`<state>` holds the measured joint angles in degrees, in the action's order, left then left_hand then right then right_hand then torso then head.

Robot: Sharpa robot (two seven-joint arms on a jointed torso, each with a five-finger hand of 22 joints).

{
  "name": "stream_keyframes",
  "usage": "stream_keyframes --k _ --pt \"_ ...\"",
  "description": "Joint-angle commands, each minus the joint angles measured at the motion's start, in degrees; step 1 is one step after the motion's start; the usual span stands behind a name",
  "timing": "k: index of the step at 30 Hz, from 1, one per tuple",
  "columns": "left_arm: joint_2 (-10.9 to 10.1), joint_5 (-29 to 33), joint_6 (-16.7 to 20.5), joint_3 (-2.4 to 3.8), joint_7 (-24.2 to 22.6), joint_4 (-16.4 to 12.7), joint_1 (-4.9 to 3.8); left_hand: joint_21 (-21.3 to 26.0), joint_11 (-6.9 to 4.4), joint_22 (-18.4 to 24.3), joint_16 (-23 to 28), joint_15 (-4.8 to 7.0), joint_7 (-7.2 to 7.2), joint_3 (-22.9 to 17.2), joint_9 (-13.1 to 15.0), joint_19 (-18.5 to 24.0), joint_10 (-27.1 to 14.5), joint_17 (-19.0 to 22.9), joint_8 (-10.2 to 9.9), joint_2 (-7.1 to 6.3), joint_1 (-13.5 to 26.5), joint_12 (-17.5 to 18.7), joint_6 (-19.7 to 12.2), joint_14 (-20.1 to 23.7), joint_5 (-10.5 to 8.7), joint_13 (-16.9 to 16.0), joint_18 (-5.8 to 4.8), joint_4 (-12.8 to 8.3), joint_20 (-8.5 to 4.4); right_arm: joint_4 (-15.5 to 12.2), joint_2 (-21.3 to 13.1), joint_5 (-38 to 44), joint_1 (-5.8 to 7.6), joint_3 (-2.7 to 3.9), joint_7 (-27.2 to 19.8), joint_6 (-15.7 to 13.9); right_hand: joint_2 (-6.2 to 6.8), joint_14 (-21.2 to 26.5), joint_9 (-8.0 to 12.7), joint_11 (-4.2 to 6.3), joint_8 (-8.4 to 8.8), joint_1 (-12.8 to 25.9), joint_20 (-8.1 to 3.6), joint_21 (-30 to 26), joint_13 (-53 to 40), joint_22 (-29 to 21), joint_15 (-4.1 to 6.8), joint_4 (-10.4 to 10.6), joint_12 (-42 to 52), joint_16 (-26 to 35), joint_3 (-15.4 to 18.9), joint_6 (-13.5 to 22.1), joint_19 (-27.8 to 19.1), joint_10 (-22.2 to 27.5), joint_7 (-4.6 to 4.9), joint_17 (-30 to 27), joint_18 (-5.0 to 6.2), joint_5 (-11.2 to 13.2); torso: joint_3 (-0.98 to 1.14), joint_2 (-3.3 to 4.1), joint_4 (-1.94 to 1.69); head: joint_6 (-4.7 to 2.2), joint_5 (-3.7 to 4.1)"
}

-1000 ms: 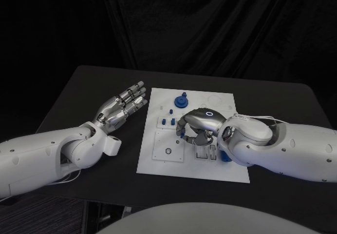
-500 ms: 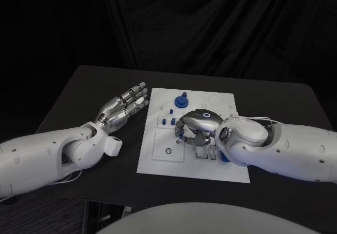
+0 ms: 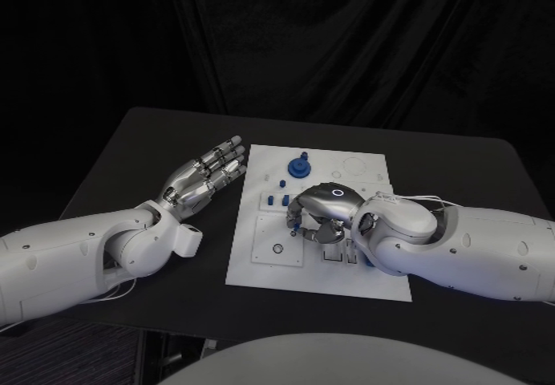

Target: Assemble the parts on the task board

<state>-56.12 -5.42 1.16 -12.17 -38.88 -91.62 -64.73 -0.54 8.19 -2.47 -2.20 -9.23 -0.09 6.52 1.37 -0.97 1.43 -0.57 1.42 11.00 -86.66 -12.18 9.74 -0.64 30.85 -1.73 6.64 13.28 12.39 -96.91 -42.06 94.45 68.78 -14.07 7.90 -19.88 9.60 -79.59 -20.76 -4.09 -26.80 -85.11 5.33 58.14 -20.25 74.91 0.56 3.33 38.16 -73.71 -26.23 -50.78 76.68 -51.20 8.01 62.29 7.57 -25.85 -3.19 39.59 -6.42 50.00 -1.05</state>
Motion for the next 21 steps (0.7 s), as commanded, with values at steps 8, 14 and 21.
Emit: stream_keyframes --k 8,14,21 --pt "0.19 -0.01 -0.92 0.05 -6.22 0.05 0.25 -0.19 0.39 -0.04 -0.35 -0.40 0.40 -0.37 0.07 -0.10 0.11 -0.09 0.03 -0.41 -0.19 -0.35 0.01 0.07 0.31 -0.07 0.62 -0.01 0.39 0.08 0.47 0.58 -0.53 0.03 0.61 -0.21 -0.18 -0.14 -0.14 0.26 0.15 -0.49 -0.02 -0.18 -0.08 6.49 0.06 -0.43 0.11 0.00 -0.10 0.00 0.28 -0.81 -0.25 0.00 -0.98 -0.27 0.05 0.04 0.03 0.00 -0.23" --pt "0.17 -0.01 -0.90 0.05 -6.00 0.03 0.32 -0.19 0.46 -0.03 -0.39 -0.50 0.44 -0.43 0.06 -0.10 0.10 -0.10 0.01 -0.38 -0.18 -0.37 -0.07 0.06 0.30 -0.07 0.57 -0.03 0.43 0.08 0.63 0.58 -0.62 0.04 0.70 0.08 -0.18 -0.17 -0.21 0.29 0.09 -0.46 -0.03 -0.08 -0.08 6.51 0.08 -0.46 0.11 -0.07 -0.08 -0.20 0.33 -0.94 -0.28 0.09 -0.99 -0.27 0.04 0.00 0.04 0.00 -0.28" --pt "0.18 -0.01 -1.03 0.05 -5.75 0.07 0.42 -0.20 0.53 -0.04 -0.43 -0.60 0.46 -0.49 0.04 -0.12 0.09 -0.11 -0.01 -0.35 -0.18 -0.38 -0.16 0.05 0.29 -0.07 0.51 -0.06 0.47 0.41 0.74 0.58 -0.68 0.04 1.28 1.20 -0.17 -0.14 -0.22 0.29 0.09 -0.45 -0.03 -0.21 -0.08 6.47 0.08 -0.46 0.10 -0.02 -0.08 -0.23 0.27 -0.95 -0.29 0.01 -0.97 -0.27 0.02 -0.03 0.08 0.00 -0.32"
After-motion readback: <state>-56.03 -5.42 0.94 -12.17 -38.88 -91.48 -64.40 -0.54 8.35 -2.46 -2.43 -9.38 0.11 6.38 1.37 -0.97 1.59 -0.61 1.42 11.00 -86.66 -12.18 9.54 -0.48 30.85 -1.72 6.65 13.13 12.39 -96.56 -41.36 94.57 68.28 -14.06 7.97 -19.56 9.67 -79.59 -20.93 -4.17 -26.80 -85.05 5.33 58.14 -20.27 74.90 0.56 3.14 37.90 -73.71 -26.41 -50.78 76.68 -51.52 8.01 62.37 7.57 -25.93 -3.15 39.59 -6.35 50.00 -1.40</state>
